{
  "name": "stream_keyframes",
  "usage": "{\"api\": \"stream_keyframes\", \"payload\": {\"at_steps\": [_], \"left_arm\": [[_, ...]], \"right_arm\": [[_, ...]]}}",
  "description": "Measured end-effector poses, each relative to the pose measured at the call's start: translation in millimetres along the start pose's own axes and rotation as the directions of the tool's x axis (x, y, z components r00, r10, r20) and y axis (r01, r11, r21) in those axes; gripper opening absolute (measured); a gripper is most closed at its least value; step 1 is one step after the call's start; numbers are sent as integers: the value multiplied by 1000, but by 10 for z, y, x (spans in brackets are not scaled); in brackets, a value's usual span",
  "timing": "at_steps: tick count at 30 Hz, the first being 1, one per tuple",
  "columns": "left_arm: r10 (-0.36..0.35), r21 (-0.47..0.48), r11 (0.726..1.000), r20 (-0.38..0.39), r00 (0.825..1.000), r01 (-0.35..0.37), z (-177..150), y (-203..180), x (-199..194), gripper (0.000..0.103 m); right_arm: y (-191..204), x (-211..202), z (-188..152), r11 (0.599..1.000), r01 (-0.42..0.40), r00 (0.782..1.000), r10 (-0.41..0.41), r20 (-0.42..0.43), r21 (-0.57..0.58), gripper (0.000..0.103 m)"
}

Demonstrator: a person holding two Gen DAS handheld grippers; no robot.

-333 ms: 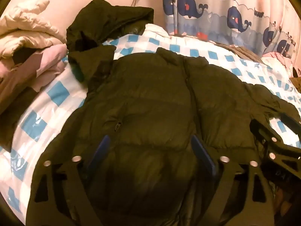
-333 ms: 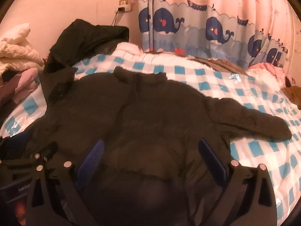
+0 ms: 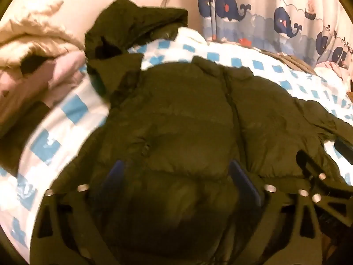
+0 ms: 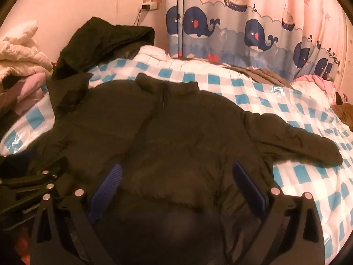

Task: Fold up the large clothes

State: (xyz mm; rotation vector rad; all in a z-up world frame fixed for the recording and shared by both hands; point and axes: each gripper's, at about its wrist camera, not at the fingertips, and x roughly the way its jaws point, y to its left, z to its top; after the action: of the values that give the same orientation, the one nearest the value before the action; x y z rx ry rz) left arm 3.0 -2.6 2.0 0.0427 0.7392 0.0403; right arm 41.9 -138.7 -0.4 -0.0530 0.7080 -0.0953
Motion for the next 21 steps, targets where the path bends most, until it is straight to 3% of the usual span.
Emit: {"api": "stream_keyframes", "payload": {"at_steps": [3, 16, 18, 21], "left_arm": [[22, 13, 1000, 26, 999, -23, 34, -25, -36, 94], [-95, -27, 995, -27, 995, 94, -4, -20, 66, 95], [-91, 3, 996, -56, 994, 92, 5, -61, 83, 95], [-35, 65, 997, -36, 999, 37, 3, -129, 65, 95]], "right_arm": [[-209, -205, -73, 1000, -6, 1000, 6, -2, 13, 96], [-432, -277, -150, 999, 3, 1000, -3, -2, 45, 96], [-448, -273, -144, 999, 3, 1000, -3, -4, 49, 96], [-440, -270, -148, 999, 1, 1000, -1, -5, 48, 96]]}}
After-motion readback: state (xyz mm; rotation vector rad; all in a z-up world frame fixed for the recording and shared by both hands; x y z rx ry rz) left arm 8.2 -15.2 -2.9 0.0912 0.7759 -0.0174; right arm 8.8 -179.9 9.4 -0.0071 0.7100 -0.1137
